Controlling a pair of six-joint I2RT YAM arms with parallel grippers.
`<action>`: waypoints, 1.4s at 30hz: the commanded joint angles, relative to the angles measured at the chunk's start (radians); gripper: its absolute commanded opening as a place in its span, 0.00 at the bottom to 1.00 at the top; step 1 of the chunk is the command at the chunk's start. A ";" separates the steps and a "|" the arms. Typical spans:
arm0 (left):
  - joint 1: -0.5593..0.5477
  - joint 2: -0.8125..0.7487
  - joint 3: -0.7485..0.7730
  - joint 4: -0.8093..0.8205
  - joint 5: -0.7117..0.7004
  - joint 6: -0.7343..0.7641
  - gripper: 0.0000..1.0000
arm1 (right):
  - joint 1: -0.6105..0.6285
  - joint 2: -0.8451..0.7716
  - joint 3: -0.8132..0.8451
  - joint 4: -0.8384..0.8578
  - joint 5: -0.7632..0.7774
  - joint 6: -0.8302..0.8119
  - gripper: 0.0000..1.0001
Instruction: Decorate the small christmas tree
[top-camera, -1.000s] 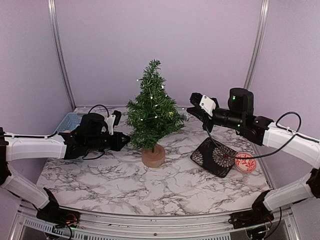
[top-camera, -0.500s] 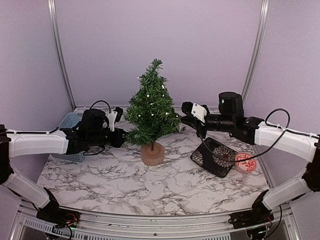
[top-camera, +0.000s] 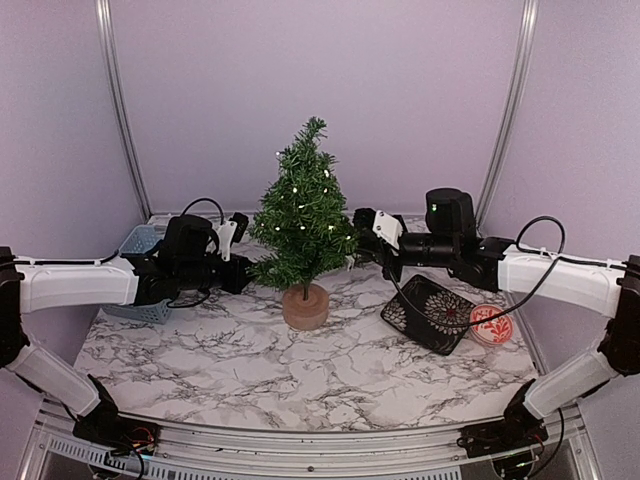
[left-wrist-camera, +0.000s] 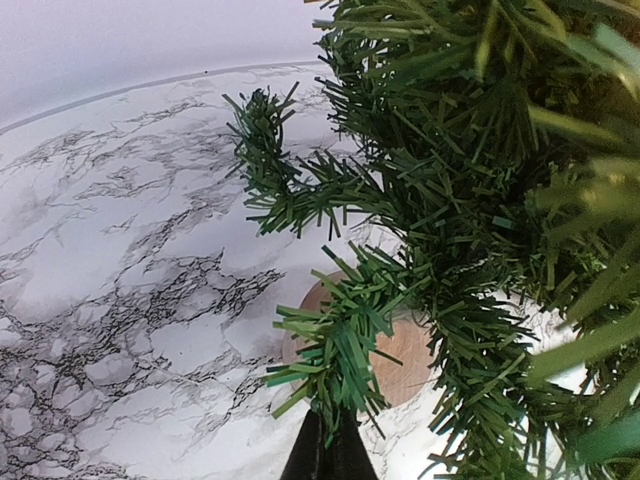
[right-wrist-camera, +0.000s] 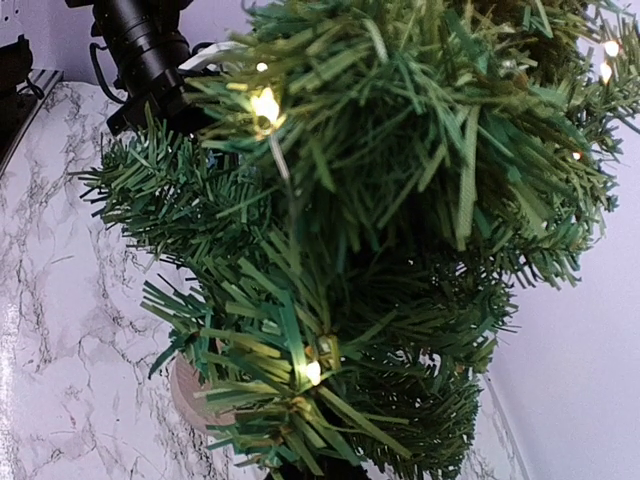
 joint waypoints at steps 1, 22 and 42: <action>0.004 0.013 0.034 -0.026 0.012 0.023 0.00 | 0.012 -0.024 -0.021 0.059 -0.007 0.052 0.02; 0.012 -0.064 0.012 -0.039 0.000 0.018 0.38 | 0.024 -0.247 -0.135 0.004 0.105 0.148 0.48; 0.070 -0.461 -0.004 -0.240 -0.196 -0.091 0.99 | 0.022 -0.580 -0.238 -0.121 0.385 0.438 0.99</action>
